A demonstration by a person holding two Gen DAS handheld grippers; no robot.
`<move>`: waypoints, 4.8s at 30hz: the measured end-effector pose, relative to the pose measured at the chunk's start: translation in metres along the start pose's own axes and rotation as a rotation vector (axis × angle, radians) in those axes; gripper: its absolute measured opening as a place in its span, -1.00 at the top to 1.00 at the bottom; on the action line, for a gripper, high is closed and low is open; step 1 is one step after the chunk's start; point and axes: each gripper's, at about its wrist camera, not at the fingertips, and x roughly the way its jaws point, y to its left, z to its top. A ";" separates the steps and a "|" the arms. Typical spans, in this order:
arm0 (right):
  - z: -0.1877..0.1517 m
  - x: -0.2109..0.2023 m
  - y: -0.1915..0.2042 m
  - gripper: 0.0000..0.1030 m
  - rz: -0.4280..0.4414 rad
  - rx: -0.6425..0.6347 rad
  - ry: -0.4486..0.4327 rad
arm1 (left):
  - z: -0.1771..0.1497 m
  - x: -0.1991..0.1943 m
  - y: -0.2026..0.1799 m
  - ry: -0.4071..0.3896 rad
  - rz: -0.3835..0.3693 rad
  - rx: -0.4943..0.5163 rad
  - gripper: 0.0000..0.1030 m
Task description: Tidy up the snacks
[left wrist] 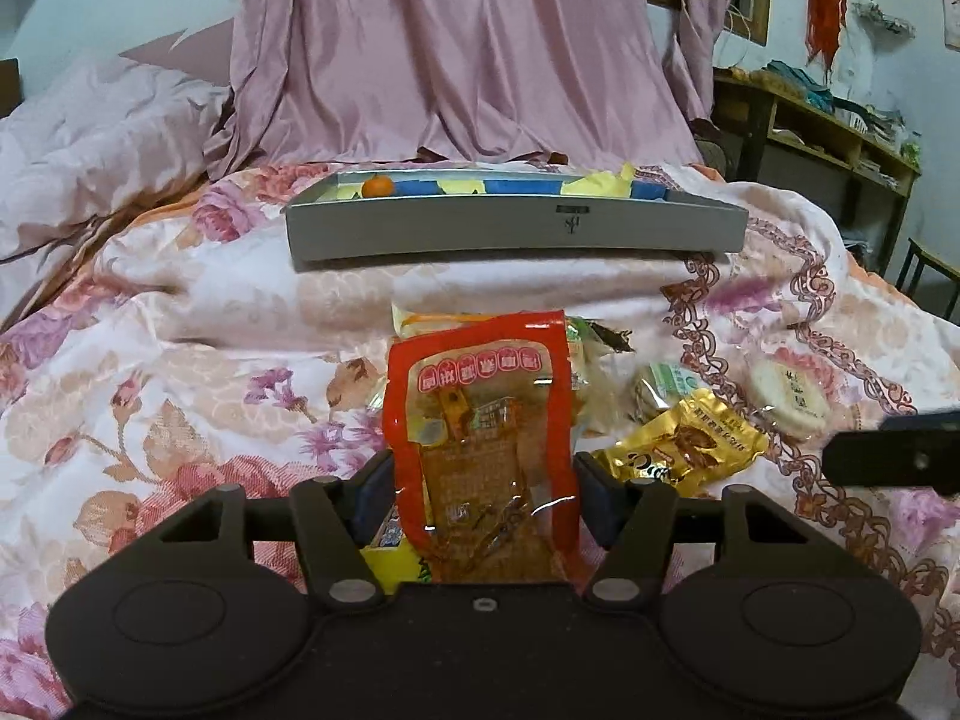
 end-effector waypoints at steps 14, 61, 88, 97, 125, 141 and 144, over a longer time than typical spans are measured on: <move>0.044 0.079 -0.075 -1.00 -0.220 -0.020 0.102 | 0.002 0.004 0.000 0.008 -0.037 -0.025 -0.25; 0.025 -0.003 0.016 -0.50 0.030 -0.119 -0.141 | 0.012 -0.036 0.006 -0.164 0.003 -0.028 -0.26; 0.038 -0.005 0.012 -0.51 0.014 -0.136 -0.255 | 0.035 -0.020 0.014 -0.220 0.012 -0.060 -0.25; 0.056 0.001 0.007 -0.51 -0.001 -0.135 -0.331 | 0.053 -0.009 0.019 -0.256 0.010 -0.065 -0.25; 0.154 0.072 -0.010 -0.51 -0.031 -0.091 -0.502 | 0.150 0.058 0.061 -0.439 0.015 -0.130 -0.26; 0.168 0.145 -0.040 -0.51 -0.098 -0.059 -0.333 | 0.158 0.136 0.075 -0.338 0.023 -0.148 -0.26; 0.164 0.152 -0.043 -0.51 -0.108 -0.053 -0.303 | 0.155 0.142 0.076 -0.324 0.025 -0.153 -0.27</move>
